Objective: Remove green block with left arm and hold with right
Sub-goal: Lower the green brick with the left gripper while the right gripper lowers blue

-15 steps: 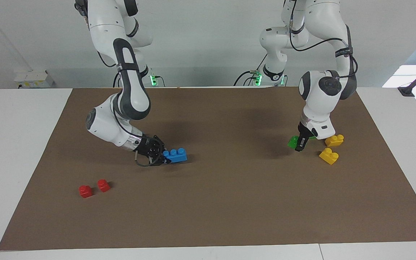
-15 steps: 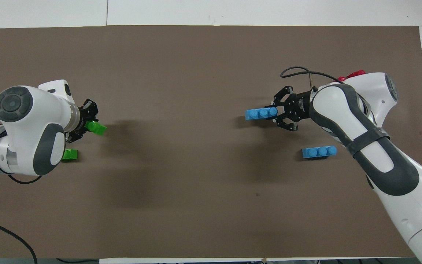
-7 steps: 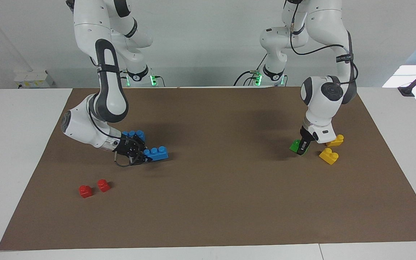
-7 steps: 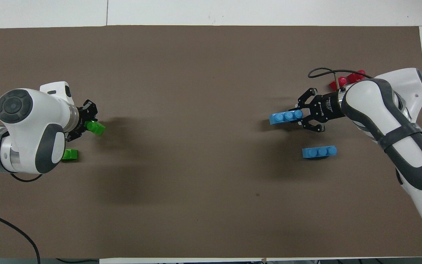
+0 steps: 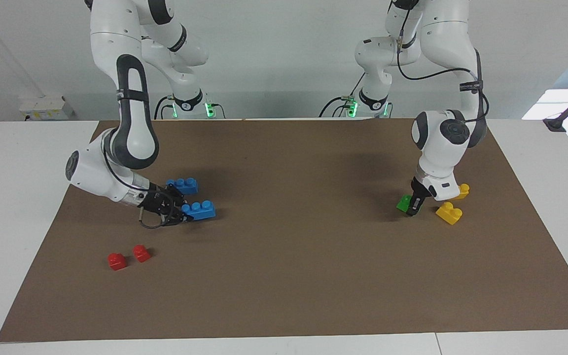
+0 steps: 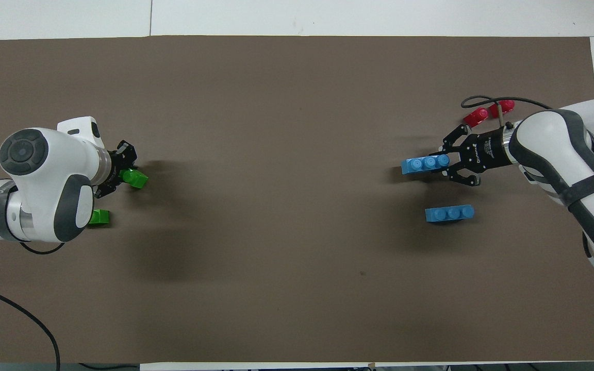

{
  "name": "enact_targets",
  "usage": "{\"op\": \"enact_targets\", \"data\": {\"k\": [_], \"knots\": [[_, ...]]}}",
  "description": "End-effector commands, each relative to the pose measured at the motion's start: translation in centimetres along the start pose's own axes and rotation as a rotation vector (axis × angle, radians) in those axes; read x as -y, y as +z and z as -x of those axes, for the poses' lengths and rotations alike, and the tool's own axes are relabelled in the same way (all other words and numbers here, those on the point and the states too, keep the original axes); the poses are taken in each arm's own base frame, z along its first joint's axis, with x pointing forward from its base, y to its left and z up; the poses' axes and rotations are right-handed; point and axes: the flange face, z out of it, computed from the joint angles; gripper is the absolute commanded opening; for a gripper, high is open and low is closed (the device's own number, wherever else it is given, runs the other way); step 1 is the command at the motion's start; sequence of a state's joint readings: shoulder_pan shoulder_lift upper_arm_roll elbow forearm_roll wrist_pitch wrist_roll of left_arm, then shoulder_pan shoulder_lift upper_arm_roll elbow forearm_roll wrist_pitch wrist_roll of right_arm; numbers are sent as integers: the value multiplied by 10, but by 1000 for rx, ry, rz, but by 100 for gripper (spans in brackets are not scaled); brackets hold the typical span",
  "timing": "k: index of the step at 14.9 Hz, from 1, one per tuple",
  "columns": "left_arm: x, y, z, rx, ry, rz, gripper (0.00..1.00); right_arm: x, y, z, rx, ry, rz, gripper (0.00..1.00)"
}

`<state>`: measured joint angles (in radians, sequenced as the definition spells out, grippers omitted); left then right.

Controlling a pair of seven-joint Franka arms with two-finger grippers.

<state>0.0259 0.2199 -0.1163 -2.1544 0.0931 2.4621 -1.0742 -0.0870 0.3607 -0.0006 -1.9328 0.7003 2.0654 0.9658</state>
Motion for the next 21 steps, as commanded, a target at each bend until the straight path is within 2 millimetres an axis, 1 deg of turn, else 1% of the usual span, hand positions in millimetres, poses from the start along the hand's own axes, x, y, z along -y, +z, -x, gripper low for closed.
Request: {"op": "enact_targets", "data": {"k": [1,2,3,4,6,8,10,13,16,18,19,20,21], "knots": [[7,2,0,-8,4,18,0,-10,-8,-8,-16,-22,6,0],[7,2,0,-8,7,18,7,-11,-8,-10,-19,-19,4,0],[7,3,0,-7,10,17,81,-11,-7,-11,-22,-18,0,0],[7,2,0,-7,14,15,100,-11,-6,-11,-26,-17,-3,0],[4,-3,-1,-11,36,20,100,-13,-4,-14,-38,-12,-13,0],[4,-11,-4,-12,97,13,100,-16,0,-19,-51,-3,-22,0],[1,-23,-5,-15,154,9,100,-18,2,-18,-55,-6,-21,0],[-13,-54,-15,-7,170,-16,100,-20,6,-19,-68,-9,-28,0],[-25,-90,-26,-12,167,-21,100,-20,7,-18,-68,-13,-27,0],[-30,-114,-31,-22,206,-14,100,-20,7,-18,-69,-11,-28,1],[-31,-126,-32,-23,255,-18,100,-19,10,-14,-69,-13,-24,19],[-31,-138,-34,-17,319,-29,100,-19,12,-11,-69,-17,-22,30],[-32,-150,-38,-10,378,-40,100,-18,11,-11,-69,-16,-22,51]]}}
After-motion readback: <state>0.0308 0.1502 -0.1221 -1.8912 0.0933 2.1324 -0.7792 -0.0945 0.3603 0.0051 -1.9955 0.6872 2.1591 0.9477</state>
